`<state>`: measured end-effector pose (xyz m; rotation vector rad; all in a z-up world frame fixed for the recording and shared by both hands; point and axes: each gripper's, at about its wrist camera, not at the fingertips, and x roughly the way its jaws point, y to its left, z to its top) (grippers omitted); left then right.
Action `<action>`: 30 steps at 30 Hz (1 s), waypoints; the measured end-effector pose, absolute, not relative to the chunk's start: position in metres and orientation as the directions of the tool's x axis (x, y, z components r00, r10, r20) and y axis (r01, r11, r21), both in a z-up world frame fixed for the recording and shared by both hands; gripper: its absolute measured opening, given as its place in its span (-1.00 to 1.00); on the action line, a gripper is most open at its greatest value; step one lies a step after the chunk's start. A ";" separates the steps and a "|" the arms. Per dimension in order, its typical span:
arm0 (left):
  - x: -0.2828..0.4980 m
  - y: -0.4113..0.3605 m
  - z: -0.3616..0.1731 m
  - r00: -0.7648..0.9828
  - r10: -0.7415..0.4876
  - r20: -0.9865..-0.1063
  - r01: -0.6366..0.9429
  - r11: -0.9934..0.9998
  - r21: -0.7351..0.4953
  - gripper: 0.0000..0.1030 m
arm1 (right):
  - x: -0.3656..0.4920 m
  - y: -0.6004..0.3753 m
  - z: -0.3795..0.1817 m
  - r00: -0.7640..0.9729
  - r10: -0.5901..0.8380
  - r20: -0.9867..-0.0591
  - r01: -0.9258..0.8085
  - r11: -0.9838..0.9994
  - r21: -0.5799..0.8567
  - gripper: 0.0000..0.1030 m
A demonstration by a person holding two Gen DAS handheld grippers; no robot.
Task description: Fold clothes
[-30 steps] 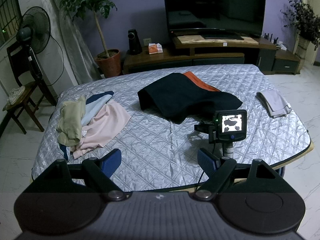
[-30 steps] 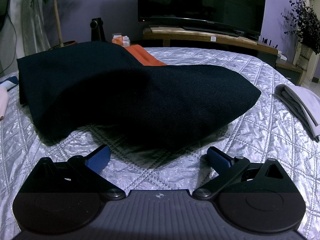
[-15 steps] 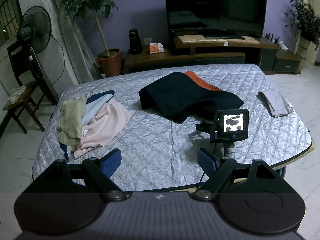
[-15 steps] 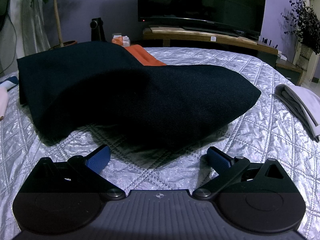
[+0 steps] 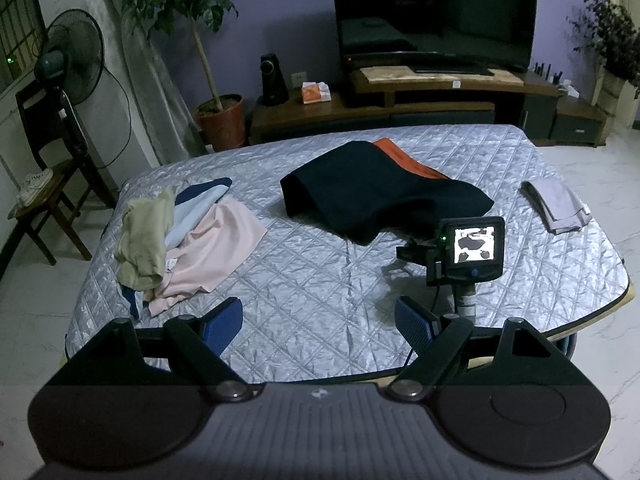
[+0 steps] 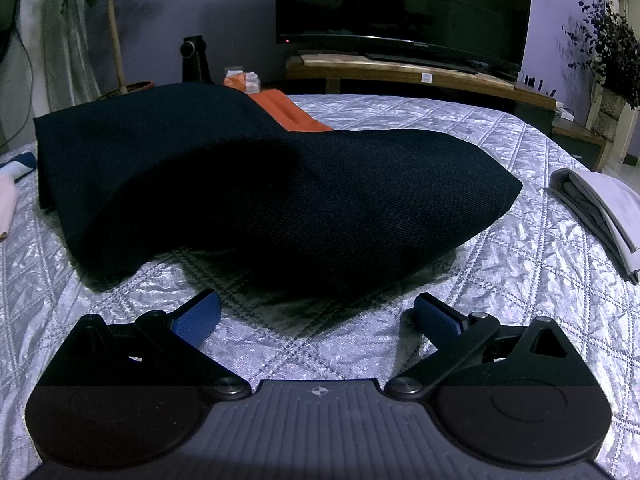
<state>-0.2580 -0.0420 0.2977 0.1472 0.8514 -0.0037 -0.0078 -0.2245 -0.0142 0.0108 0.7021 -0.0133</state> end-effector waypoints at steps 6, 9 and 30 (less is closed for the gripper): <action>-0.259 -0.043 0.298 0.661 0.055 -0.748 0.066 0.989 0.131 0.57 | -0.008 -0.224 -0.014 0.763 -0.009 -0.646 0.016 1.000 0.005 0.99; -0.259 -0.044 0.299 0.662 0.055 -0.748 0.067 0.989 0.133 0.57 | -0.008 -0.224 -0.014 0.763 -0.009 -0.646 0.016 1.000 0.005 0.99; -0.259 -0.045 0.299 0.662 0.058 -0.748 0.066 0.989 0.134 0.57 | -0.007 -0.225 -0.014 0.763 -0.008 -0.646 0.015 1.000 0.005 0.99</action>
